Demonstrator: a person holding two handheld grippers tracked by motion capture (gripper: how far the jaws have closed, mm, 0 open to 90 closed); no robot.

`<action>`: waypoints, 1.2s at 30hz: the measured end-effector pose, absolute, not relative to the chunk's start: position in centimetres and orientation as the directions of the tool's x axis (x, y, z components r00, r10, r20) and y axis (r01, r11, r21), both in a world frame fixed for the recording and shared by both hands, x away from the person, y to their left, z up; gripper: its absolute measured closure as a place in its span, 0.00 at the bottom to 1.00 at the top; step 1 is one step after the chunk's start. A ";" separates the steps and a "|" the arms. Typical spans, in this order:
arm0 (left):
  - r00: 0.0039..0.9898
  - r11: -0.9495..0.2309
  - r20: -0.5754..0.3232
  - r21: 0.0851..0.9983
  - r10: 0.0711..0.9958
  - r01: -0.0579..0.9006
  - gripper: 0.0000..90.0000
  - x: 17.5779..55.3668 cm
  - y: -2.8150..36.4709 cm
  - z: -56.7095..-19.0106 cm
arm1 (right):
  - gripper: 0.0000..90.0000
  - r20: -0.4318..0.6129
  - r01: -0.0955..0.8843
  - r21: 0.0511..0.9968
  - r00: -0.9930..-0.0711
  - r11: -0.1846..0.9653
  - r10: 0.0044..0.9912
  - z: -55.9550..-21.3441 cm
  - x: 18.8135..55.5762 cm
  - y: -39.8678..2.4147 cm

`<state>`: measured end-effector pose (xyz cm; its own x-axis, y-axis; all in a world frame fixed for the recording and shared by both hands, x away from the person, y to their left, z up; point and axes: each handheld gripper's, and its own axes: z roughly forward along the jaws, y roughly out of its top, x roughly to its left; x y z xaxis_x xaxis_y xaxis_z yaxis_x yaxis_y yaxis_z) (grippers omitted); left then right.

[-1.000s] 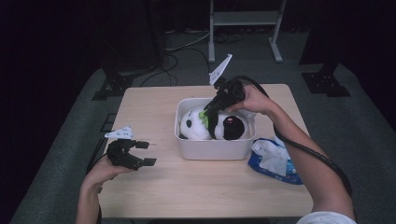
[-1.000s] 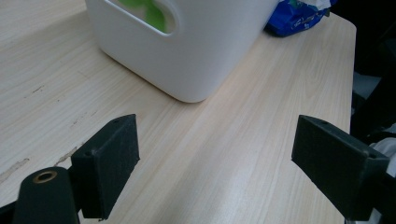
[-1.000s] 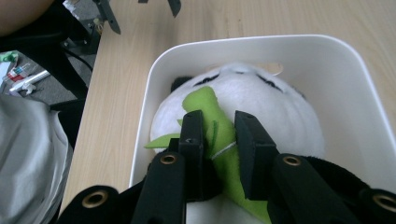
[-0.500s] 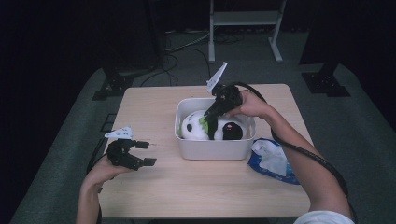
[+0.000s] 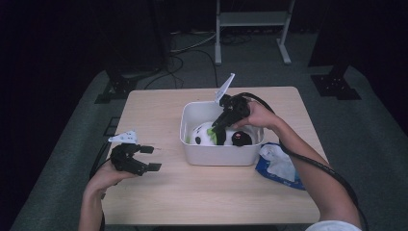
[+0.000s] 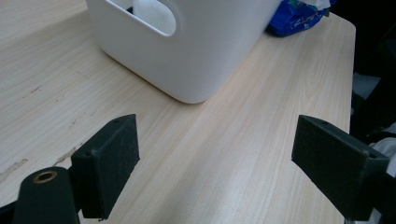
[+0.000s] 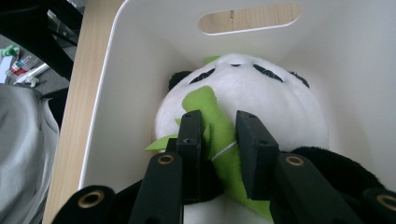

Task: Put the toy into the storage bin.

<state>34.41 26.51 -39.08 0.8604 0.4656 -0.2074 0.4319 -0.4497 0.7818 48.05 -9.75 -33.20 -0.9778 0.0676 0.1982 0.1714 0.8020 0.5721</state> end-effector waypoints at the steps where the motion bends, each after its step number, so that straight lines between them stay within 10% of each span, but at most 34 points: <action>1: 0.860 -0.449 -0.211 0.781 0.466 0.434 0.15 34.4 26.5 -39.1 | 0.77 0.196 0.172 0.571 -0.978 0.803 0.071 -33.2 48.1 -9.8; 36: 0.860 -0.461 -0.205 0.774 0.467 0.435 0.15 34.3 25.7 -39.4 | 0.50 0.175 0.288 0.696 -0.956 0.657 0.234 -29.6 42.5 -19.6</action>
